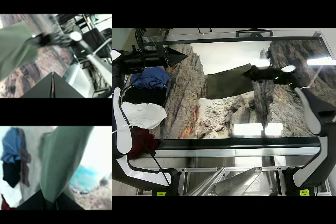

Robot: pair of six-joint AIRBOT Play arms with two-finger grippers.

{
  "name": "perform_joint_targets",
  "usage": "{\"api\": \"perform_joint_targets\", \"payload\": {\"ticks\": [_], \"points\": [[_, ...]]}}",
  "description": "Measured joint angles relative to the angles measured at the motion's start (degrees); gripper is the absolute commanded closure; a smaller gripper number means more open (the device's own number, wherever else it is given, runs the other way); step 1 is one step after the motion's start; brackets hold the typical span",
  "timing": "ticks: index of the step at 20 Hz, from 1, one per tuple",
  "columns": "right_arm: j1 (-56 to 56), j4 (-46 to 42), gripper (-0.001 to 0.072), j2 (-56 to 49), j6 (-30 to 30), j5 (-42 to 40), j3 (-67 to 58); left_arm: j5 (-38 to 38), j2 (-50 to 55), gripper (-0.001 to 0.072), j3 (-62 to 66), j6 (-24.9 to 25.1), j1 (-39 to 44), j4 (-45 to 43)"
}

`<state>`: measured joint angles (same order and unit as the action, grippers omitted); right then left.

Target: Fold the shirts.

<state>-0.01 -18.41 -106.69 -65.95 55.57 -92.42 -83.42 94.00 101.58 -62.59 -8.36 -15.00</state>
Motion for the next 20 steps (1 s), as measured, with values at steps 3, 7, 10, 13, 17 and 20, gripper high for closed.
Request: {"api": "perform_joint_targets", "payload": {"ticks": [3,7,10,13,17,20], "points": [[-10.0,-6.1,0.0686,6.5,-3.8,1.9,0.0,0.0,0.0,0.0701,0.0,0.1,0.0,0.0],[-26.4,-19.0,0.0686,12.3,-11.4,4.2,1.3,-0.2,0.0,0.0701,0.0,0.3,0.0,0.0],[-38.3,-25.1,0.0687,15.3,-14.3,3.0,7.7,-0.2,0.0,0.0701,0.0,1.0,0.0,0.0],[-47.7,-28.3,0.0686,18.6,-15.5,-3.3,21.0,-0.2,0.0,0.0701,0.0,1.7,0.0,-0.1],[-53.7,-28.7,0.0687,23.4,-16.1,-16.7,40.7,0.0,0.0,0.0701,0.0,2.0,0.2,-0.1],[-55.1,-26.6,0.0686,26.0,-16.5,-24.8,49.7,0.3,0.0,0.0701,0.0,2.1,1.0,-0.1]]}}
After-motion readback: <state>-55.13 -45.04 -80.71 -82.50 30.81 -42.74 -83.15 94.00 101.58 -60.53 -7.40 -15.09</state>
